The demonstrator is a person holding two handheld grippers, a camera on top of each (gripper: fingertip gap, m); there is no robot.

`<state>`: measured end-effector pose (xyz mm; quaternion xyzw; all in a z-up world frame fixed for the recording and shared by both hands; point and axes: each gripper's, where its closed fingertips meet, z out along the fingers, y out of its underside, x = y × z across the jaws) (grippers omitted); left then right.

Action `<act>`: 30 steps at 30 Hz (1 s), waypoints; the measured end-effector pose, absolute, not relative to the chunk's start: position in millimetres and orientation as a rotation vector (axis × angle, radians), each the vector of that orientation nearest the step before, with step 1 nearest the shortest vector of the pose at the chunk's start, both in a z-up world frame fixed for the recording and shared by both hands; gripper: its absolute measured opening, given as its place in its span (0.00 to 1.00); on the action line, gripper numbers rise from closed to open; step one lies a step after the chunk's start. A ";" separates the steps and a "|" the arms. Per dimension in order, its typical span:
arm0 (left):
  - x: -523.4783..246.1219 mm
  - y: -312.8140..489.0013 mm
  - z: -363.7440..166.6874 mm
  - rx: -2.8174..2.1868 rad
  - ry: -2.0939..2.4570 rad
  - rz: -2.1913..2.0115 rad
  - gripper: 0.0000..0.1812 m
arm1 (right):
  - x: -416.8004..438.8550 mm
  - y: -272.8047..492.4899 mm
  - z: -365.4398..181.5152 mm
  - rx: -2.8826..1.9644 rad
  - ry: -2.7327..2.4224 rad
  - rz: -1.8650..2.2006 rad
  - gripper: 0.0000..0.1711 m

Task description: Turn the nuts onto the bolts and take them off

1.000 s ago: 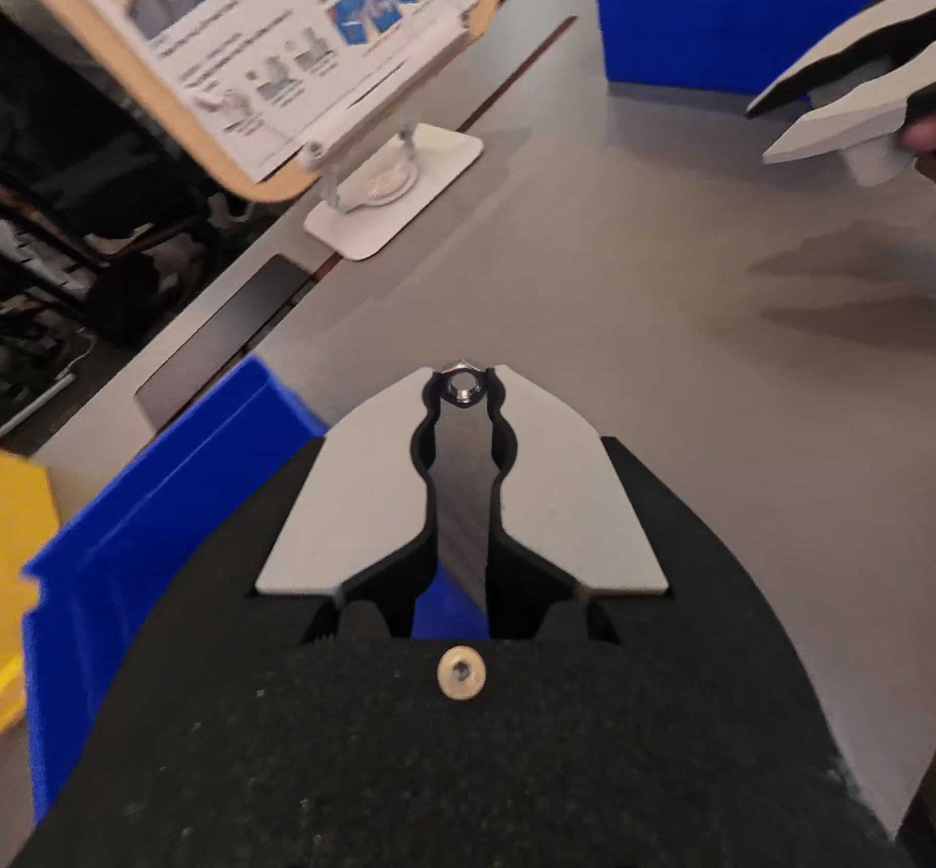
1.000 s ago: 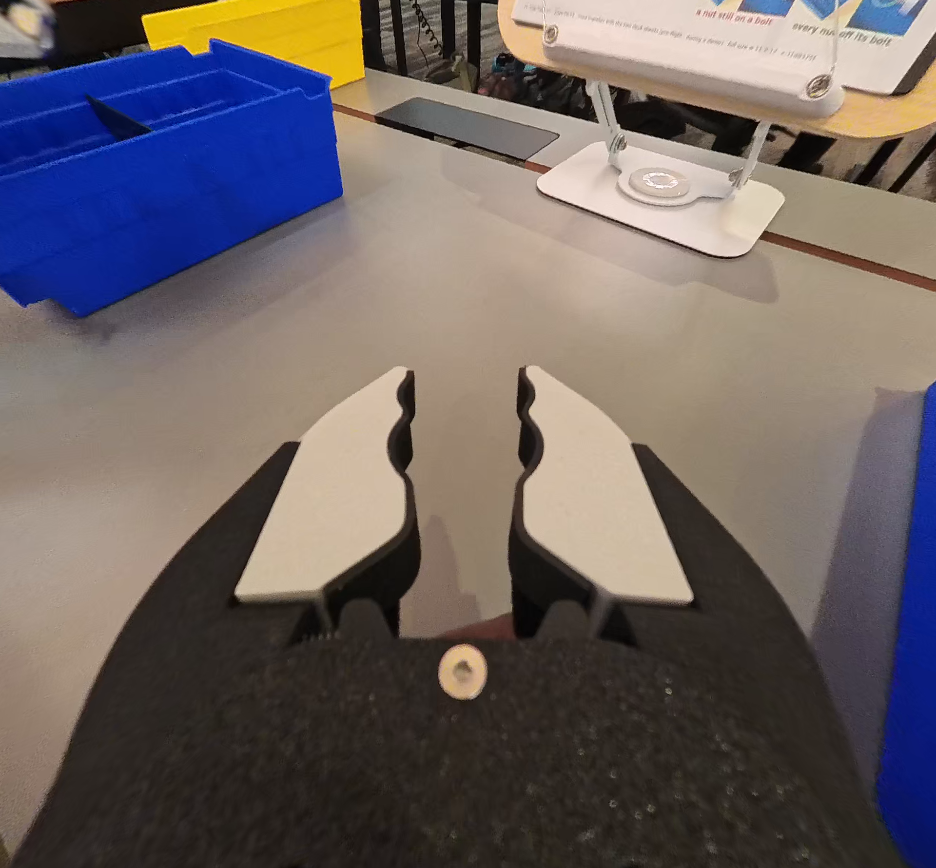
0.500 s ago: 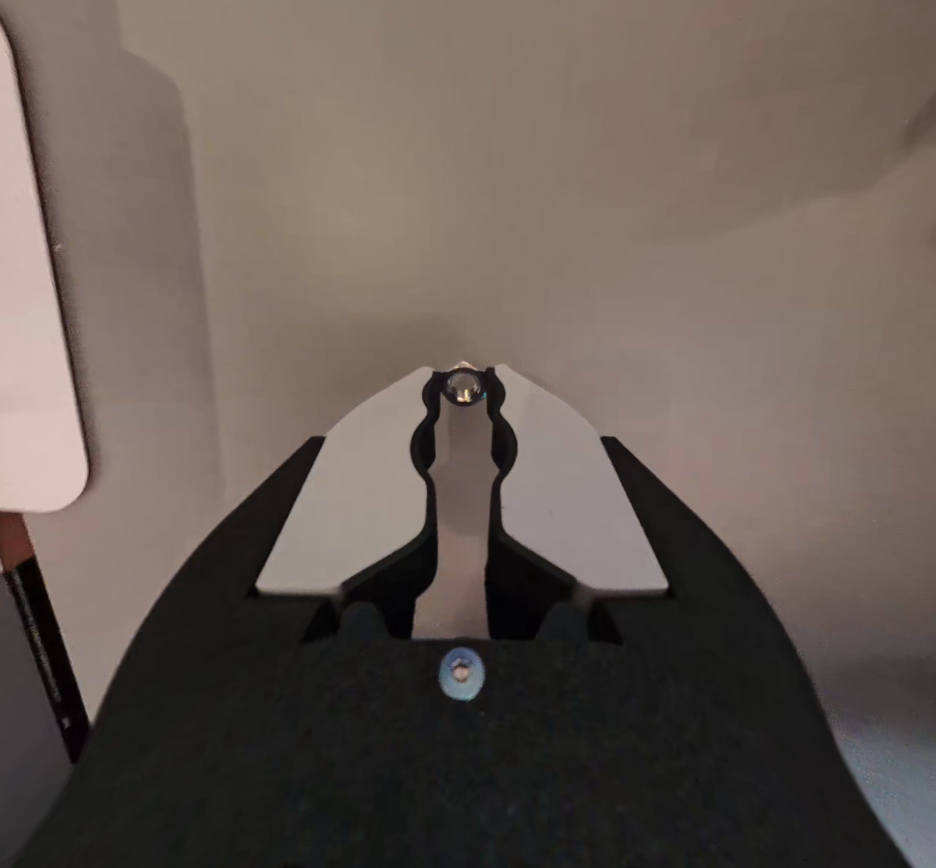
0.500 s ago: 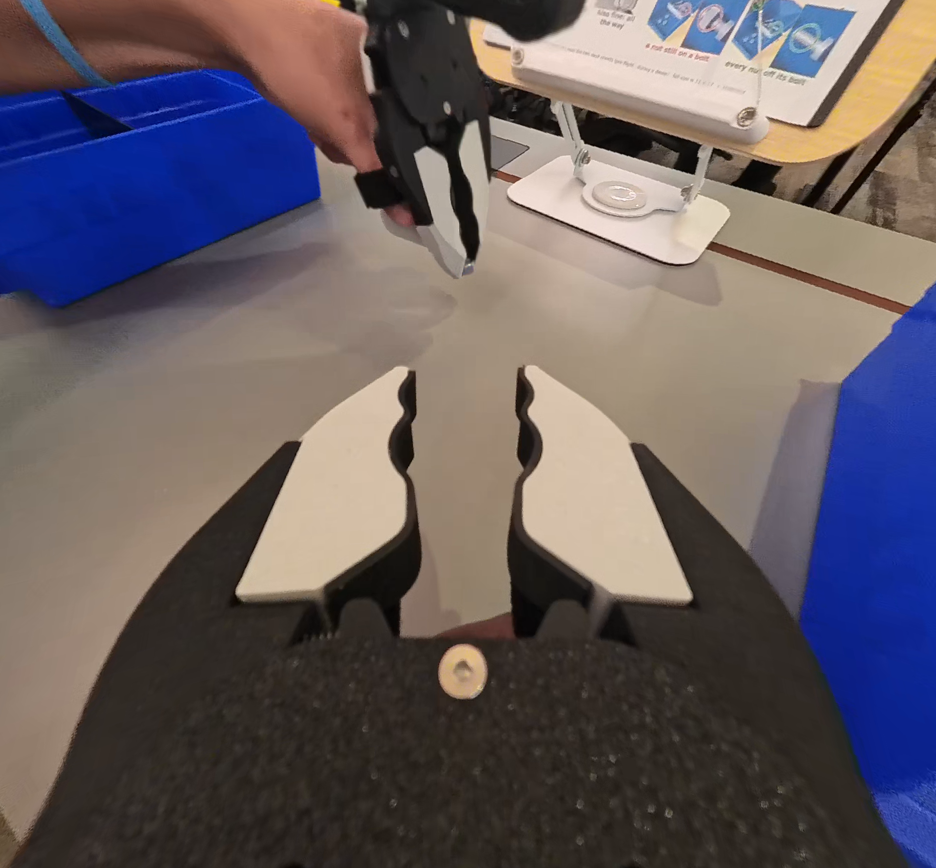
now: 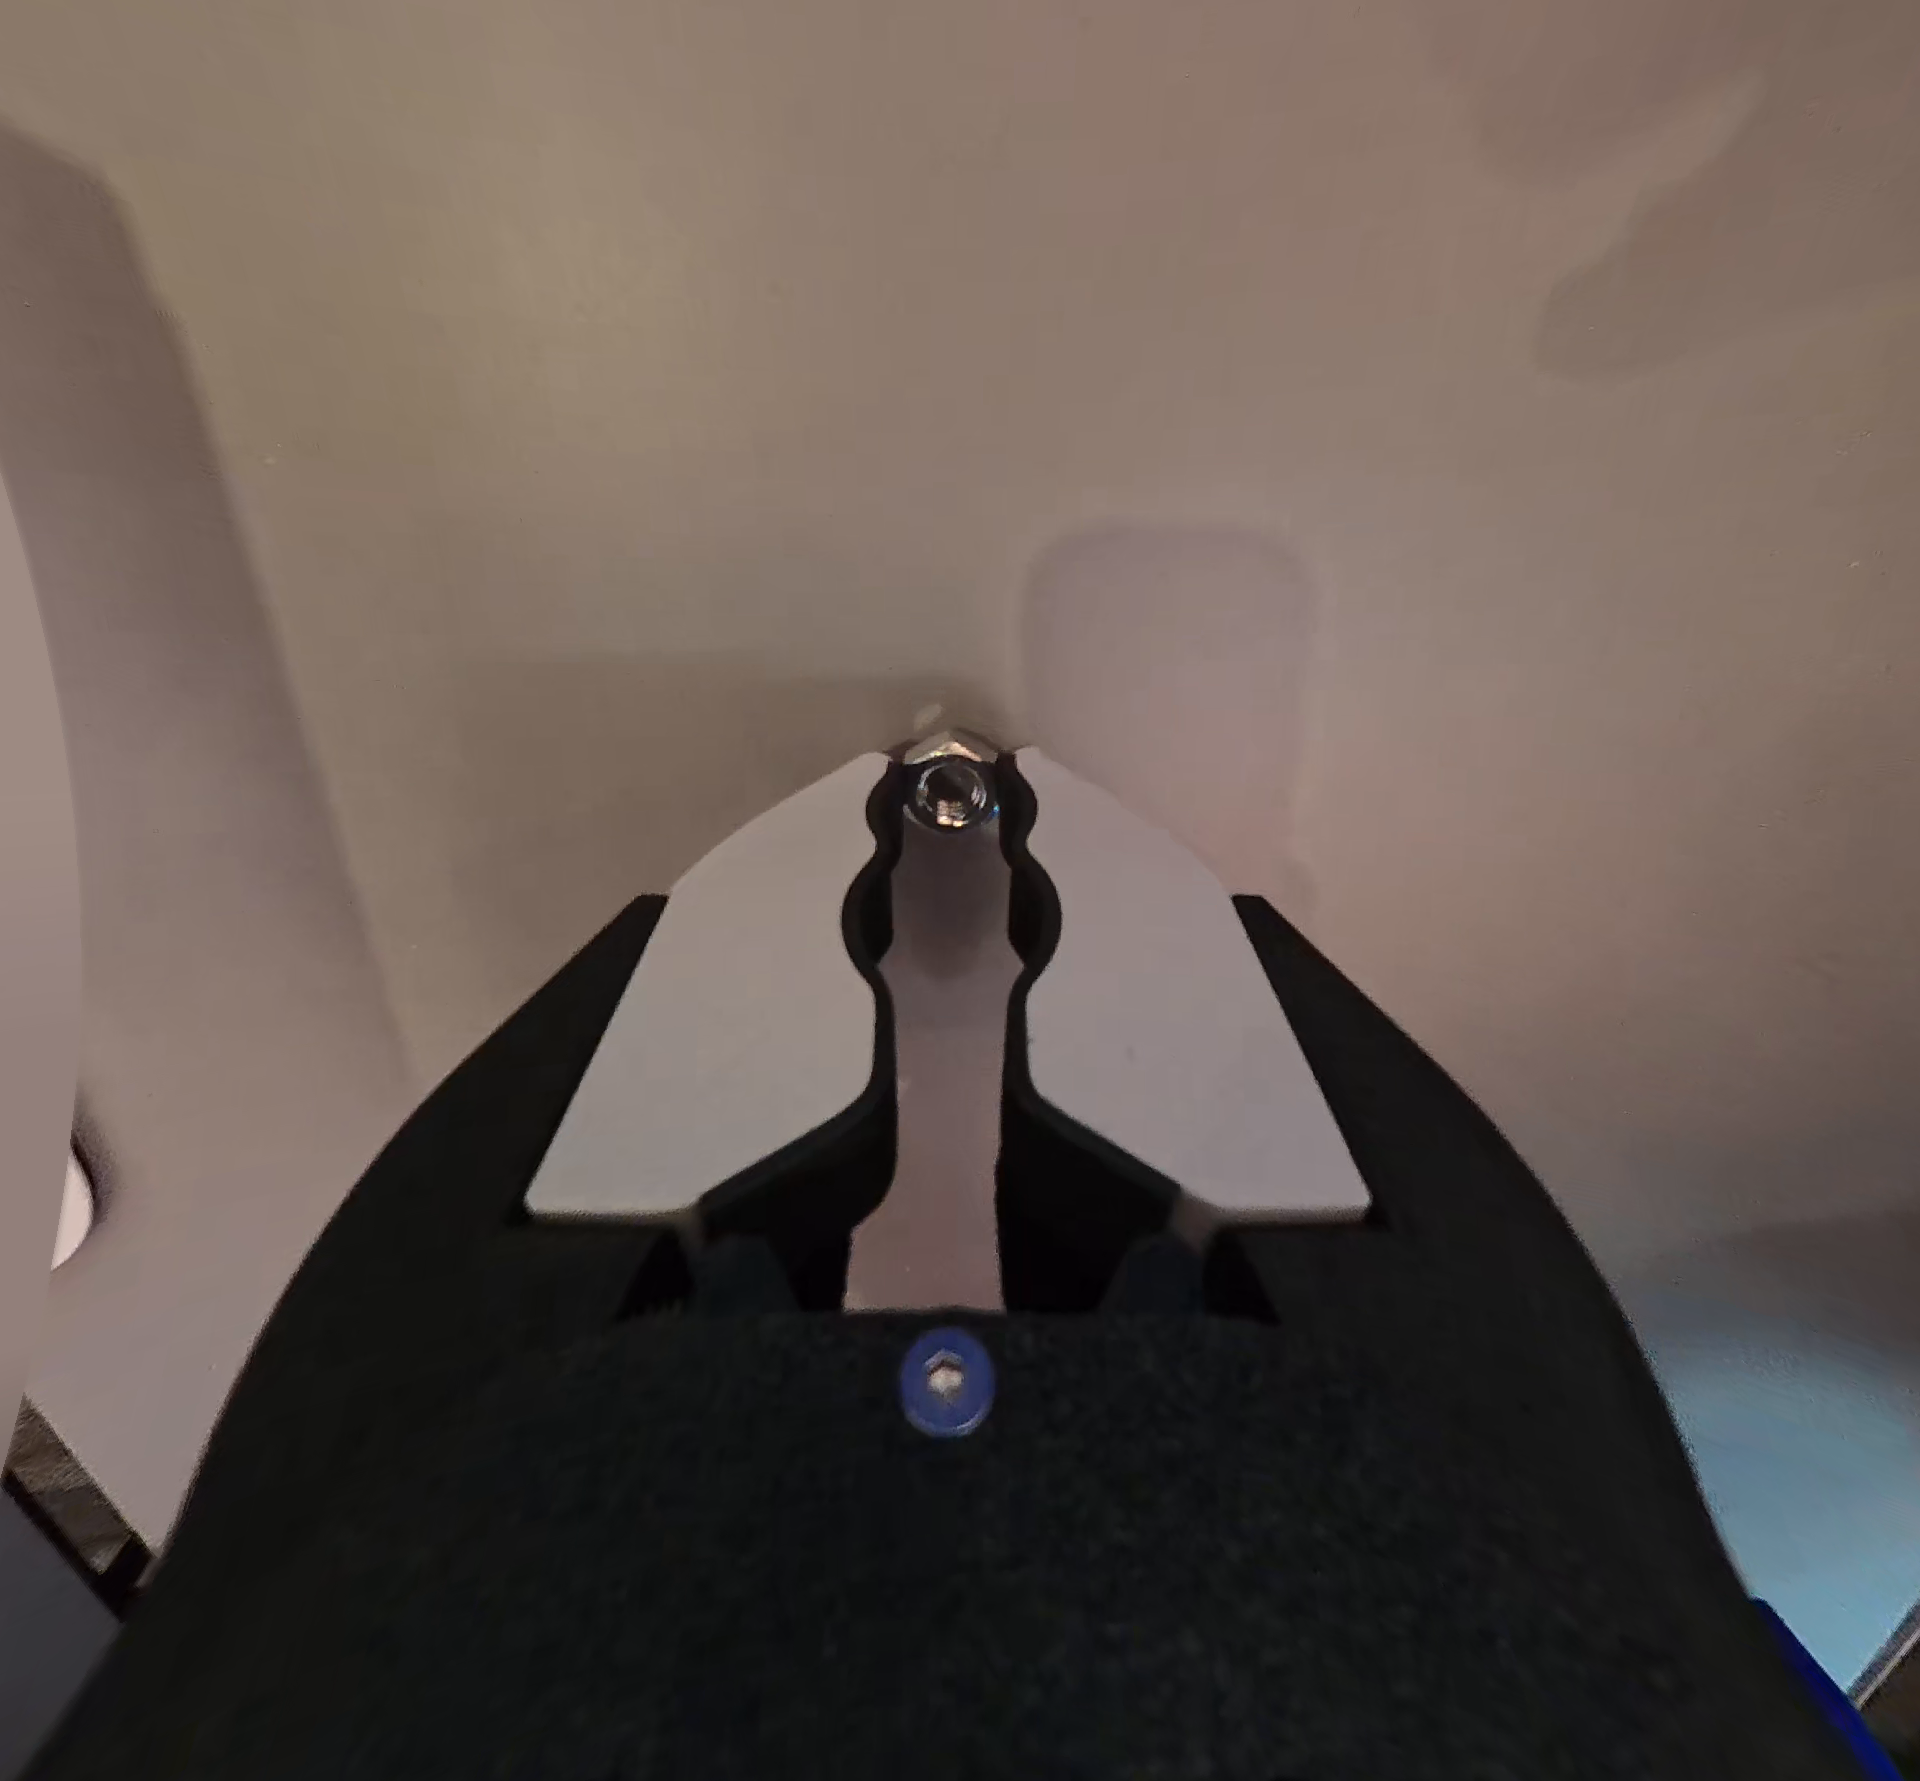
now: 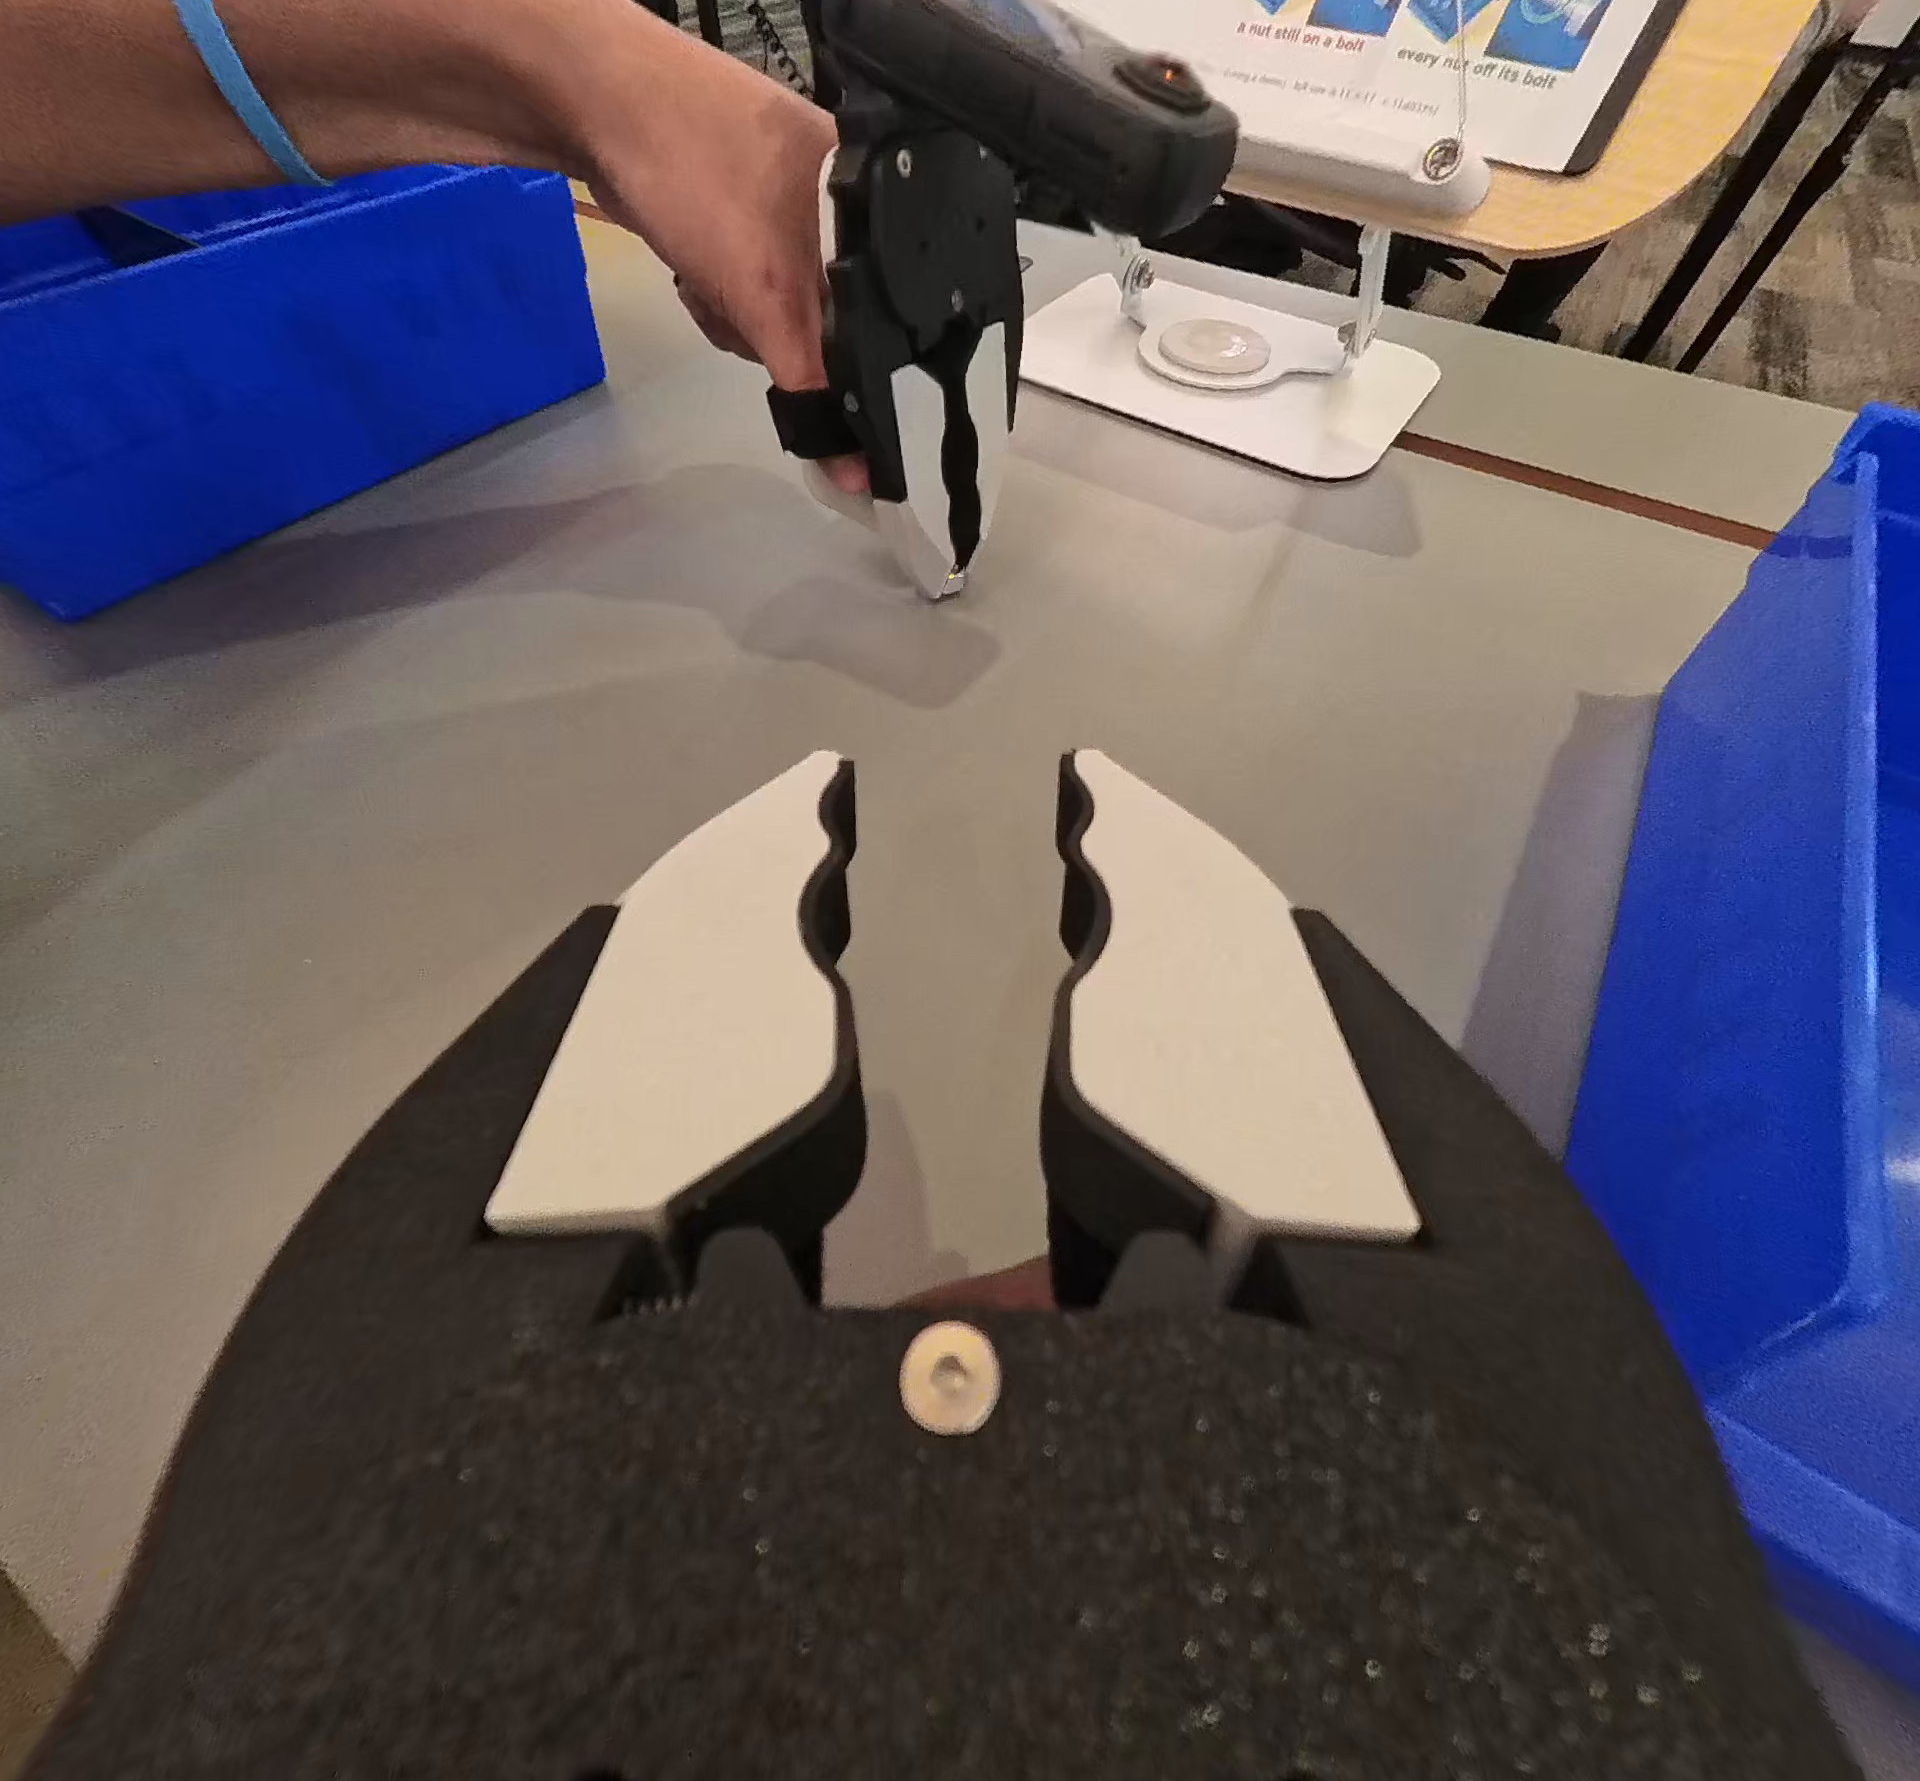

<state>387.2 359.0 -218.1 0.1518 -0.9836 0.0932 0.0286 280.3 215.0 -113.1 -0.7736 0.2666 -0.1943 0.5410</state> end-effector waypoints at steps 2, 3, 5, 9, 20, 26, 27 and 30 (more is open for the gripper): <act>387.8 358.5 -218.6 0.468 -3.053 0.300 0.09 | 279.9 215.4 -113.3 -1.838 0.631 -0.458 0.21; 387.8 358.4 -218.8 0.464 -3.066 0.306 0.09 | 279.6 215.4 -113.3 -1.839 0.629 -0.460 0.21; 388.1 359.7 -219.0 0.465 -3.102 0.305 0.12 | 279.0 215.6 -113.5 -1.840 0.626 -0.461 0.21; 368.0 355.3 -197.5 0.605 -3.025 0.489 0.20 | 277.3 216.9 -114.1 -1.841 0.620 -0.448 0.21; 231.3 477.4 -25.1 1.826 -2.533 2.109 0.35 | 274.2 228.8 -117.8 -1.864 0.581 -0.414 0.21; 134.8 556.4 -53.2 2.409 -2.092 2.358 0.42 | 281.5 243.9 -126.5 -1.909 0.578 -0.402 0.21; 124.4 562.2 -57.8 2.473 -2.049 2.367 0.43 | 282.6 246.6 -128.4 -1.918 0.577 -0.401 0.21; 106.5 563.8 -76.1 2.553 -2.082 2.249 0.47 | 285.2 254.0 -134.8 -1.947 0.580 -0.398 0.21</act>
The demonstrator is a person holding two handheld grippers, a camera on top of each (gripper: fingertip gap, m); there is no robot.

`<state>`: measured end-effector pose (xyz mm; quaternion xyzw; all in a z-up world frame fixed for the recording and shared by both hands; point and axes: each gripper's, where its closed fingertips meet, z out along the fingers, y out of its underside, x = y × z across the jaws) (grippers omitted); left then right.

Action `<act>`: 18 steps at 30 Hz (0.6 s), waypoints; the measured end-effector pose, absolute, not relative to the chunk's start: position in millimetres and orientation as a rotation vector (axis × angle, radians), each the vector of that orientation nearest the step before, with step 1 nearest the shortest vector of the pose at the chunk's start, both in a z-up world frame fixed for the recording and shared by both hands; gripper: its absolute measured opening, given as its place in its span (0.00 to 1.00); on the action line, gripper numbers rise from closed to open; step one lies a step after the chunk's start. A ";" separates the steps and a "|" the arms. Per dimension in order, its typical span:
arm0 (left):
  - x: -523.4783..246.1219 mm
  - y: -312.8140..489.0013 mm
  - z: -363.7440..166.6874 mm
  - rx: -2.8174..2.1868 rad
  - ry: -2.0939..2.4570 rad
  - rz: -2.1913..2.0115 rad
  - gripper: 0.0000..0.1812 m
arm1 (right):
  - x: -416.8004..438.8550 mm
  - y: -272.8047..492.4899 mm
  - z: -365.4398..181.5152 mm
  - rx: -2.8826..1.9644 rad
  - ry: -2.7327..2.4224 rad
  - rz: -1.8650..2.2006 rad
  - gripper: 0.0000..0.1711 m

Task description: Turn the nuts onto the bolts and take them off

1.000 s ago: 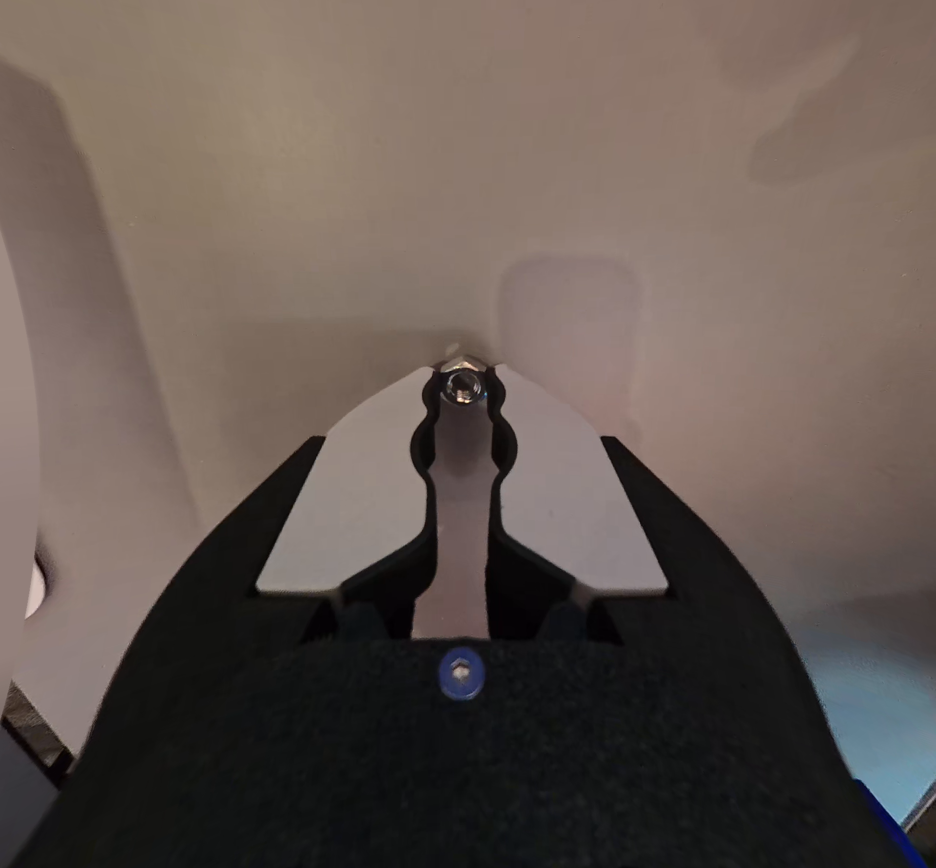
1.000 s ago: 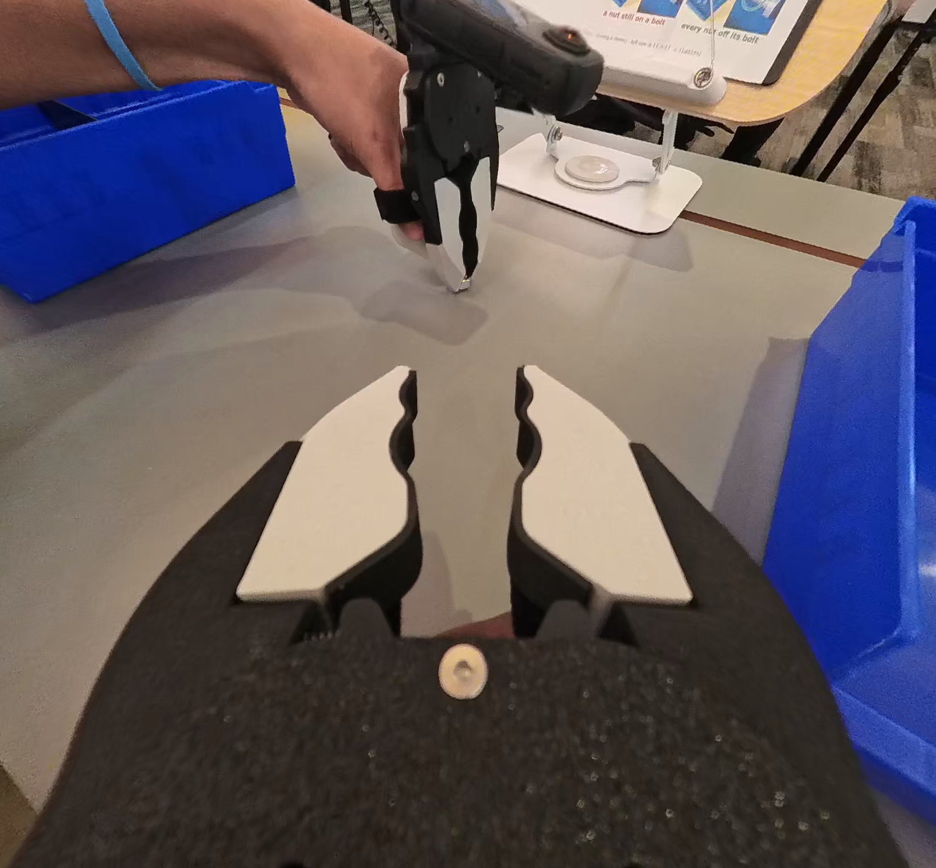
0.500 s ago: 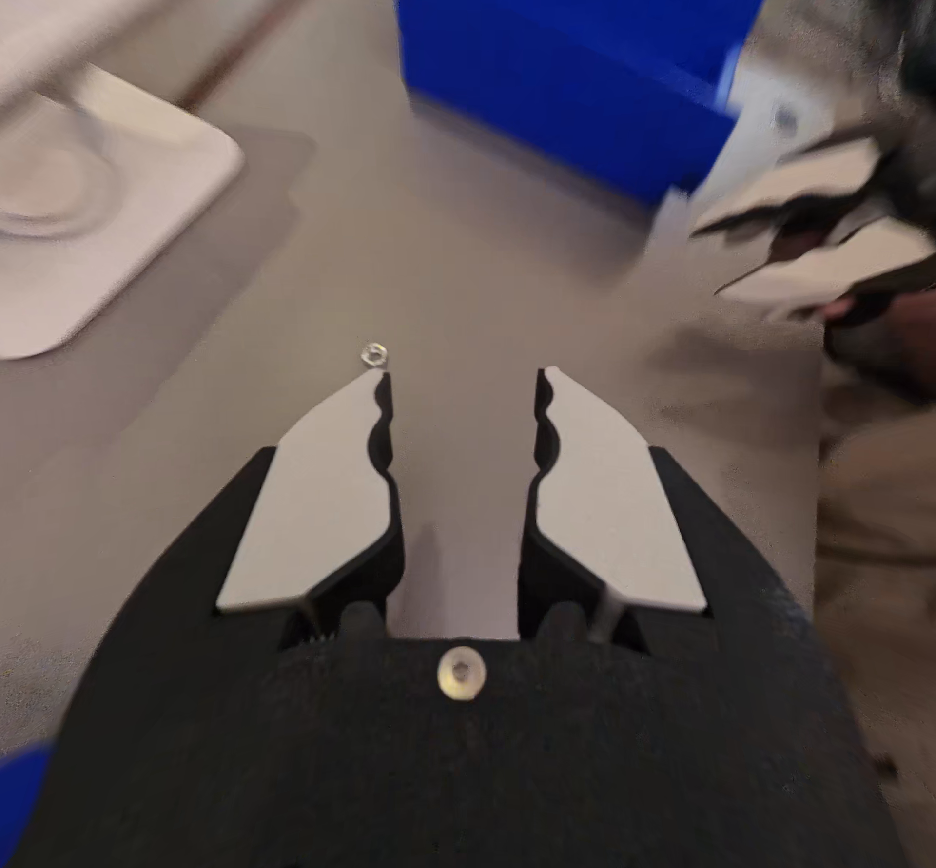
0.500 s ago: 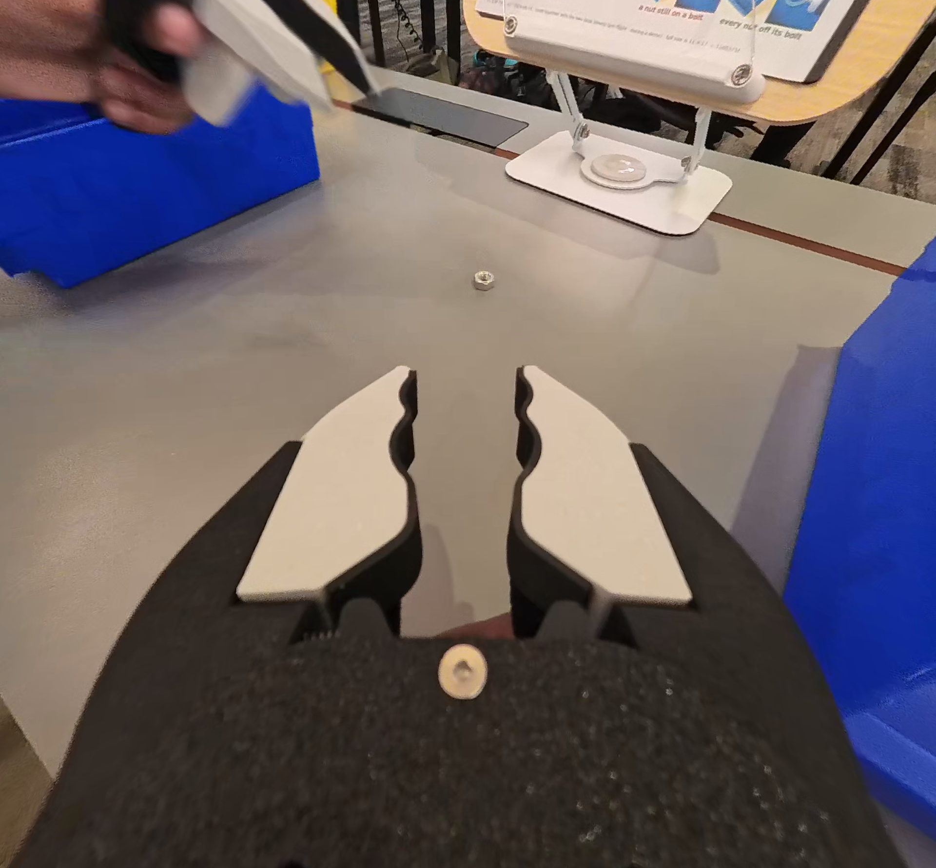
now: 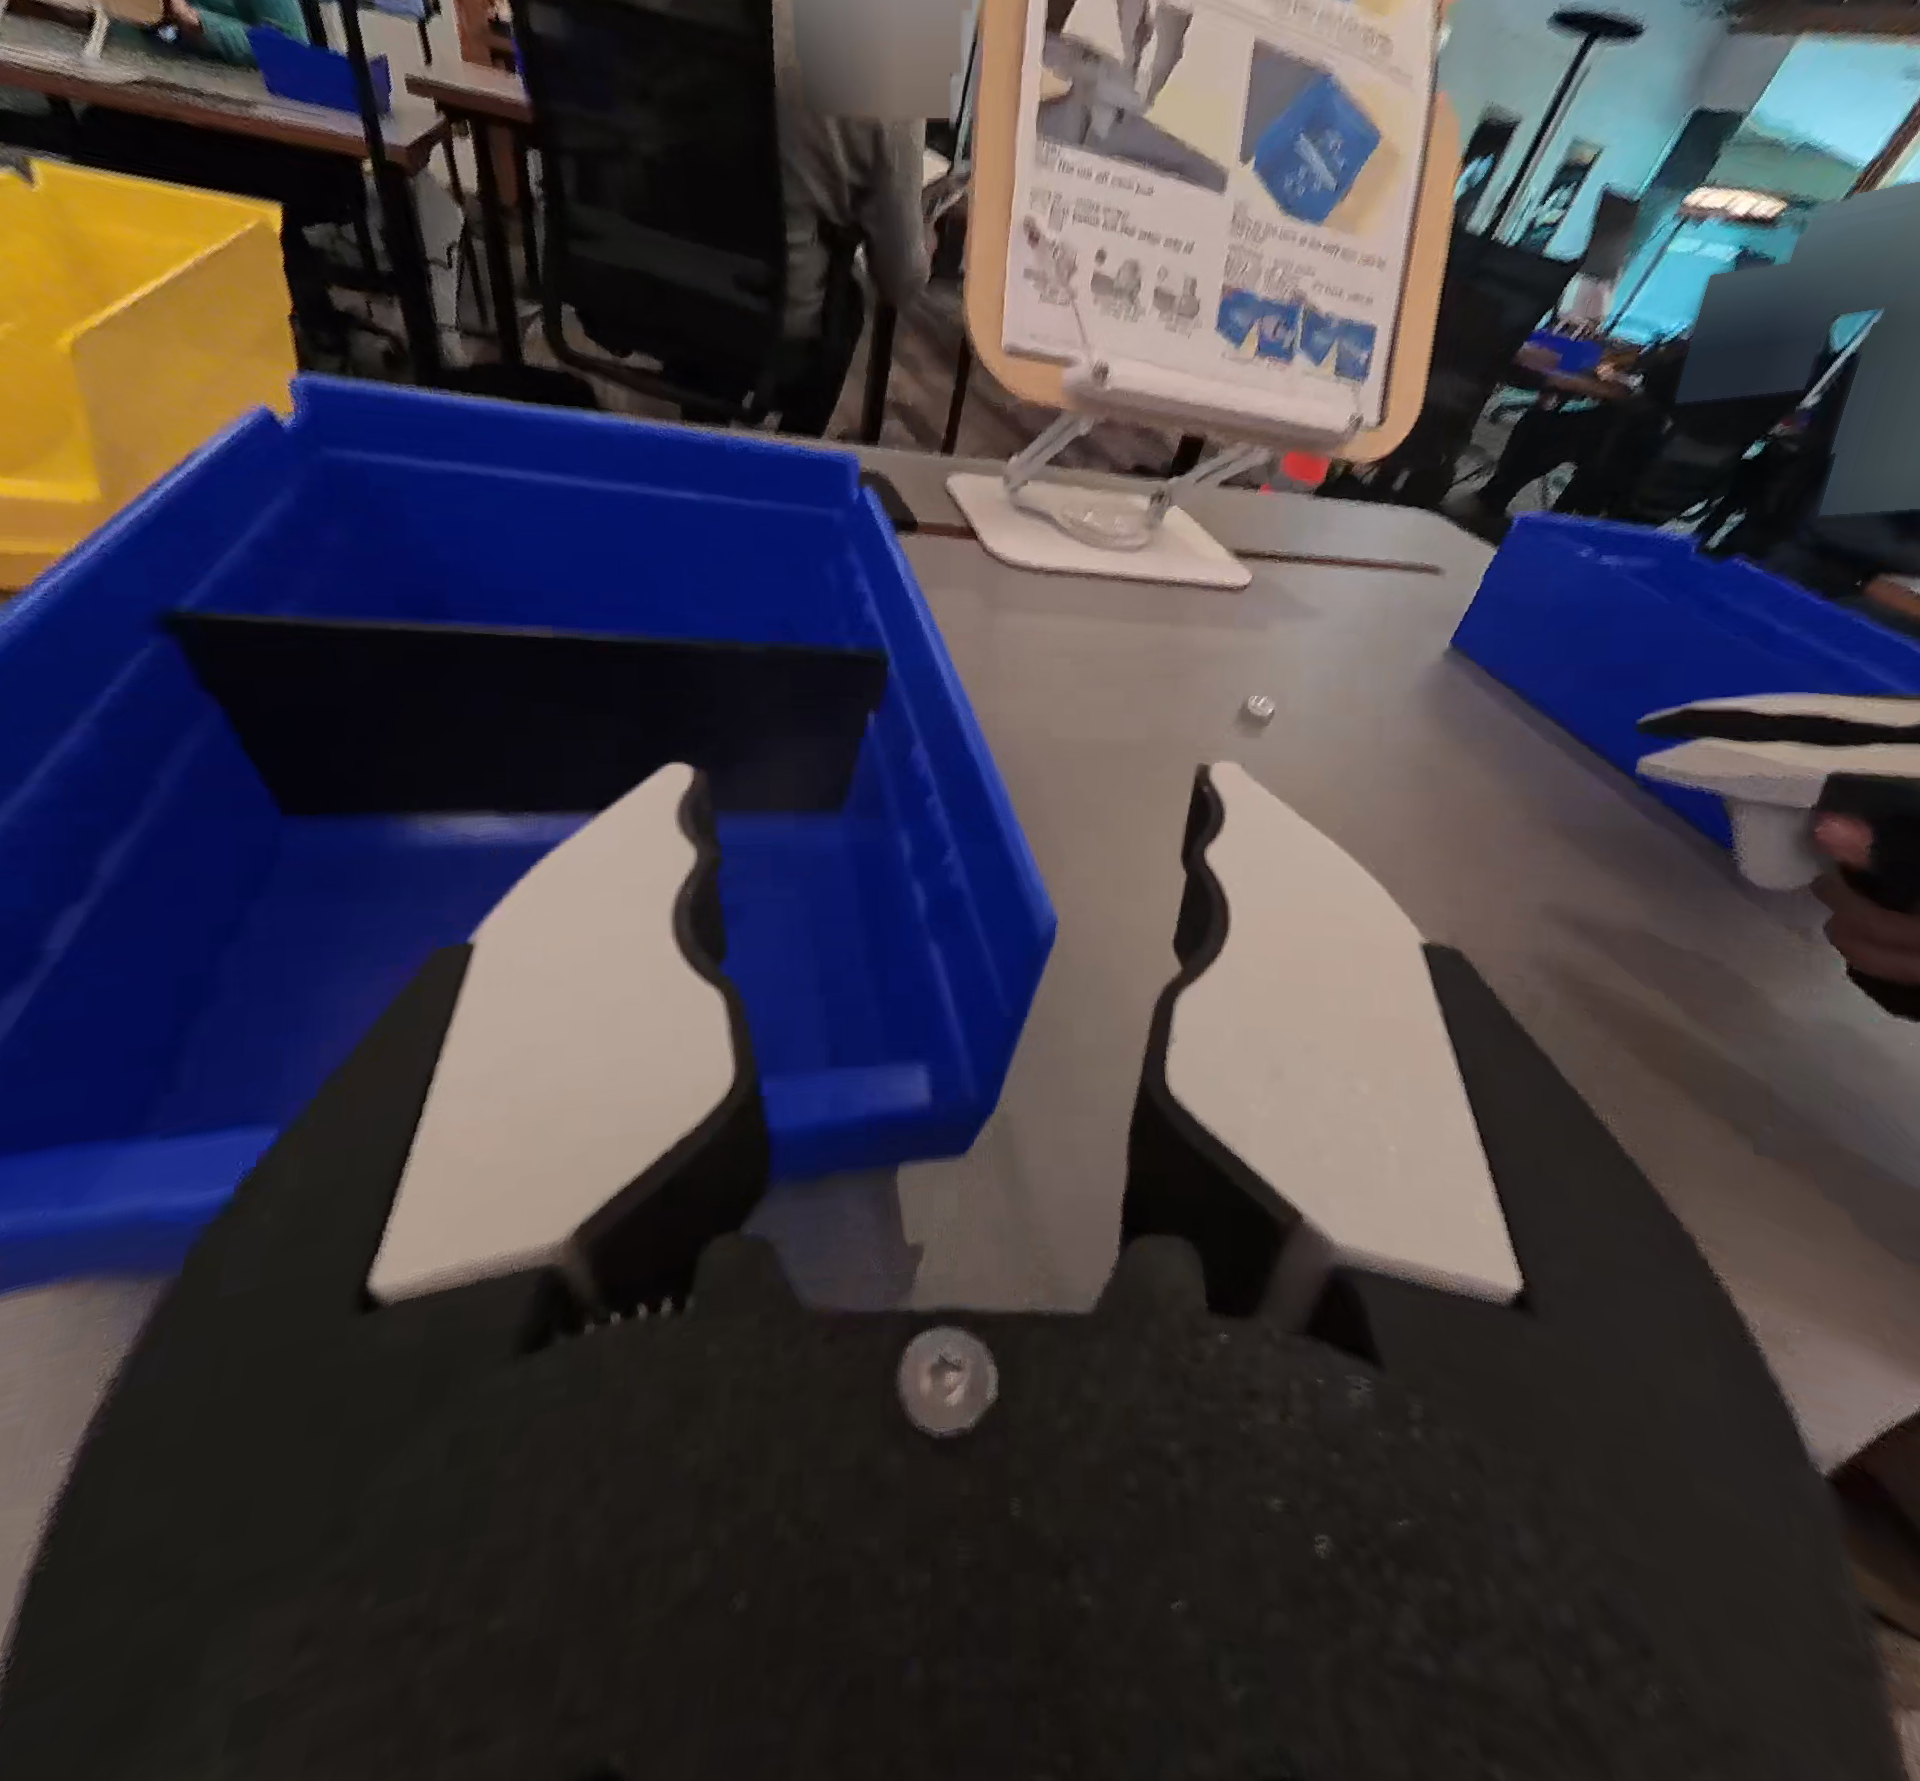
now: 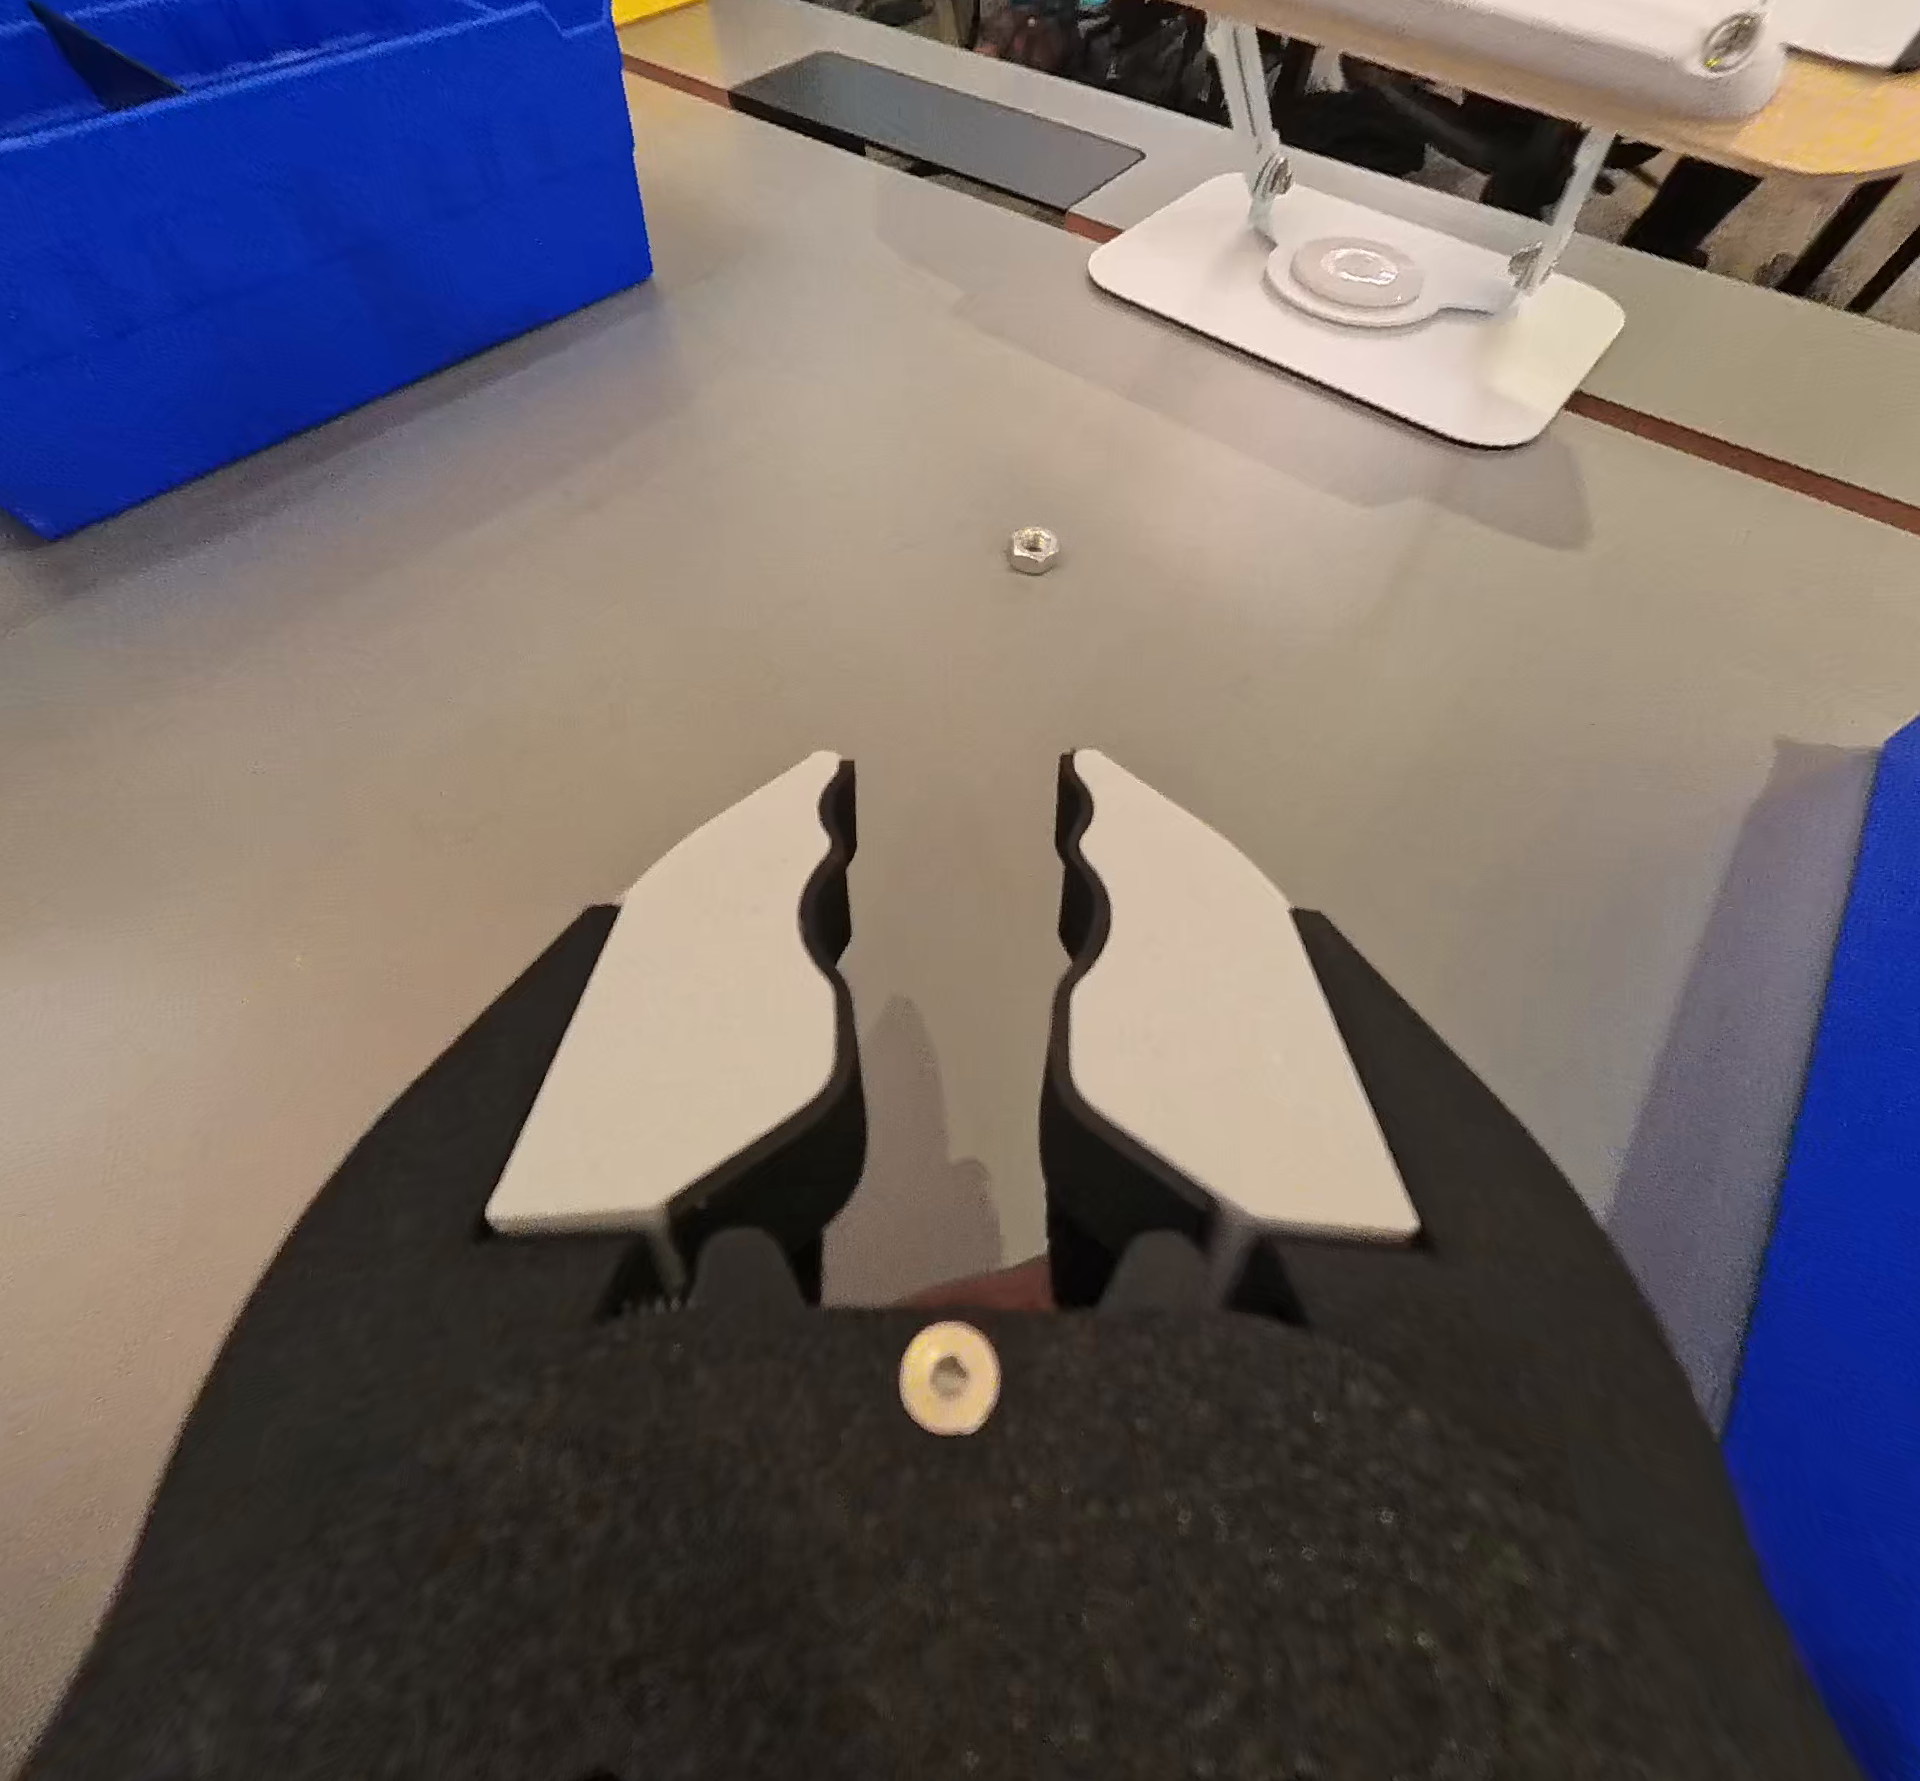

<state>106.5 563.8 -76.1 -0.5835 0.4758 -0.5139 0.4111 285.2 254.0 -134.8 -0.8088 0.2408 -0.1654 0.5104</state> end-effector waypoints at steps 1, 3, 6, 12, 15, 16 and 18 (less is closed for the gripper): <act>104.2 563.8 -82.1 -1.490 1.214 -1.259 0.47 | 285.8 256.3 -136.8 -1.955 0.581 -0.396 0.21; 103.5 558.9 -92.3 -1.523 1.284 -1.225 0.47 | 287.2 260.5 -141.0 -1.970 0.586 -0.389 0.21; 104.6 557.6 -98.5 -1.549 1.326 -1.208 0.47 | 289.1 265.4 -147.0 -1.988 0.589 -0.379 0.21; 124.5 568.9 -80.1 -1.545 1.373 -1.257 0.41 | 295.8 274.6 -161.1 -2.020 0.600 -0.350 0.21; 160.5 595.6 -58.4 -1.532 1.446 -1.189 0.39 | 299.1 277.6 -162.6 -2.023 0.590 -0.340 0.21; 176.2 601.9 -53.3 -1.513 1.511 -1.150 0.38 | 300.5 278.1 -162.4 -2.023 0.586 -0.337 0.21; 209.7 614.6 -53.2 -1.450 1.691 -1.002 0.36 | 303.6 277.6 -161.1 -2.023 0.581 -0.334 0.21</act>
